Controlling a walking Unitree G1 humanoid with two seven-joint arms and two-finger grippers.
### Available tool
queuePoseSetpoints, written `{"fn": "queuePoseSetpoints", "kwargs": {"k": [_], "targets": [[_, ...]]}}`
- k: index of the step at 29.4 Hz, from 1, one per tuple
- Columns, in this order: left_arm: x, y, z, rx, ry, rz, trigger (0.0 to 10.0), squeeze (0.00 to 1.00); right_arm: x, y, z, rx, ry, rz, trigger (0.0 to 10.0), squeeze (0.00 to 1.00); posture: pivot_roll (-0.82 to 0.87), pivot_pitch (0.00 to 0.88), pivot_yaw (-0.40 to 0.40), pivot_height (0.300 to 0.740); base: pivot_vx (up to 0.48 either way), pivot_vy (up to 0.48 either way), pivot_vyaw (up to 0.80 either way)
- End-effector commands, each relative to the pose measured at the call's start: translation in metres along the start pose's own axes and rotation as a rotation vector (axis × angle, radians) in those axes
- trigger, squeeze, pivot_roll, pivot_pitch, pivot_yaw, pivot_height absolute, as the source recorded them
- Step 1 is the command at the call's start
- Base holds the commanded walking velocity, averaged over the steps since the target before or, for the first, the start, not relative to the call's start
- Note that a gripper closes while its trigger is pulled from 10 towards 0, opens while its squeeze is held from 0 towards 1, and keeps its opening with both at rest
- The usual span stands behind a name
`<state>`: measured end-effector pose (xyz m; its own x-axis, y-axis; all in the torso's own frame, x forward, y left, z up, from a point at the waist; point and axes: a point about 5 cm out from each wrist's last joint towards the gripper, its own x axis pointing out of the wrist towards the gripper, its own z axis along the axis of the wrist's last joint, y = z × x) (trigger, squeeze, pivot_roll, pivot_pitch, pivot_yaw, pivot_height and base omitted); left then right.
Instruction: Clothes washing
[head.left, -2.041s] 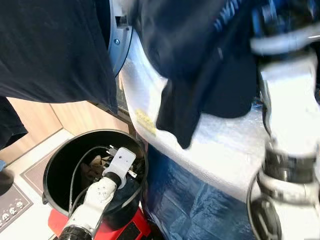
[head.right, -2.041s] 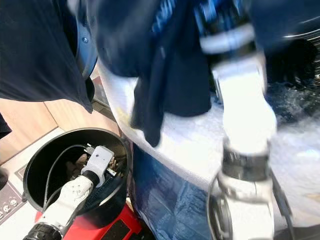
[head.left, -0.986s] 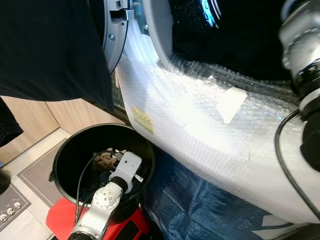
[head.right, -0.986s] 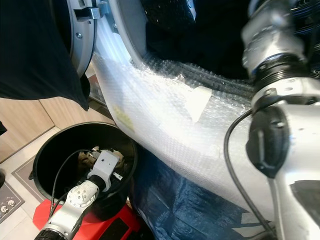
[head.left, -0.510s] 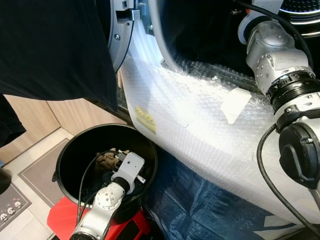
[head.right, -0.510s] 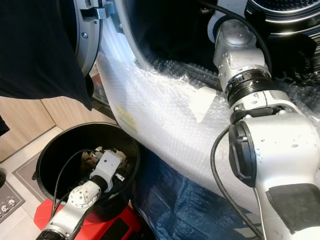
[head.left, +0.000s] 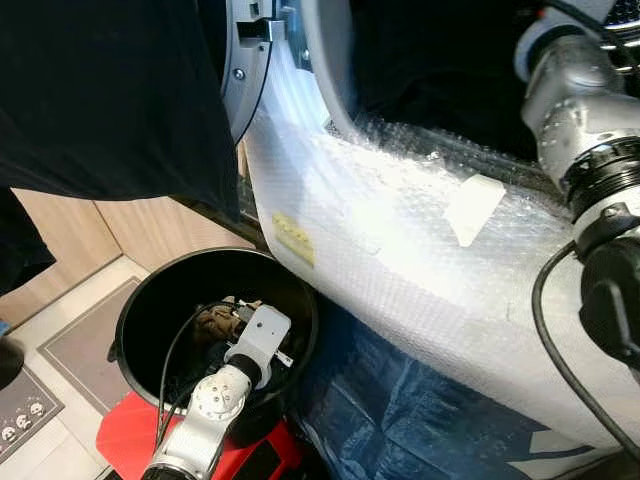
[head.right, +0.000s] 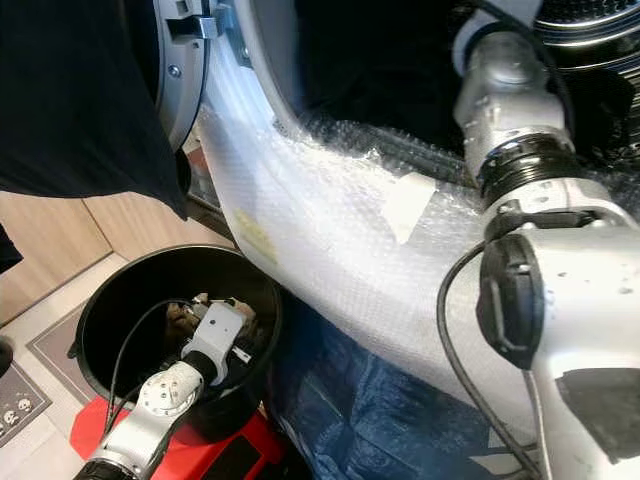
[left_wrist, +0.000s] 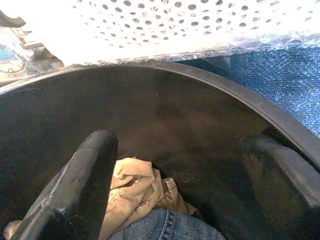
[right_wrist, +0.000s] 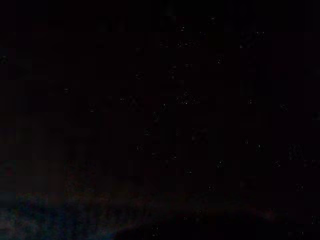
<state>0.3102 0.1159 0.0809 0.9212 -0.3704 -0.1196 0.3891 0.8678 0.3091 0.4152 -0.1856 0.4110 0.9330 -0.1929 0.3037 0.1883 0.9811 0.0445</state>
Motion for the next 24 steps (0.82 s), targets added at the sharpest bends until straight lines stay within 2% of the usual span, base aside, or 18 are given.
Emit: {"fn": "queuePoseSetpoints", "kwargs": {"k": [1,4,10,11,15,24], "targets": [[-0.003,-0.006,-0.006,0.007,0.031,-0.029,10.0,0.0,0.001,-0.003,0.007,0.068,0.006,0.019,10.0,1.0,0.07,0.112,-0.039,0.74,0.0,0.0,0.0],[-0.003,-0.006,-0.006,0.005,0.031,-0.029,10.0,0.0,0.001,0.0,0.003,0.123,0.031,0.07,10.0,1.0,0.07,0.112,-0.039,0.74,0.0,0.0,0.0],[-0.003,-0.007,-0.006,0.001,0.031,-0.029,10.0,0.0,-0.001,0.01,-0.006,0.137,0.055,0.163,10.0,1.0,0.06,0.123,-0.04,0.74,0.0,0.0,0.0],[-0.004,-0.007,-0.007,-0.001,0.034,-0.027,10.0,0.0,-0.002,0.01,-0.012,0.19,0.069,0.159,10.0,1.0,0.06,0.128,-0.037,0.74,0.0,0.0,0.0],[-0.005,-0.007,-0.007,-0.003,0.036,-0.025,10.0,0.0,-0.001,0.005,-0.013,0.215,0.062,0.136,10.0,1.0,0.06,0.126,-0.036,0.74,0.0,0.0,0.0],[-0.005,-0.009,-0.008,-0.007,0.04,-0.033,10.0,0.0,-0.001,-0.009,0.005,0.164,-0.034,0.084,10.0,1.0,0.04,0.116,-0.042,0.74,0.0,0.0,0.0]]}}
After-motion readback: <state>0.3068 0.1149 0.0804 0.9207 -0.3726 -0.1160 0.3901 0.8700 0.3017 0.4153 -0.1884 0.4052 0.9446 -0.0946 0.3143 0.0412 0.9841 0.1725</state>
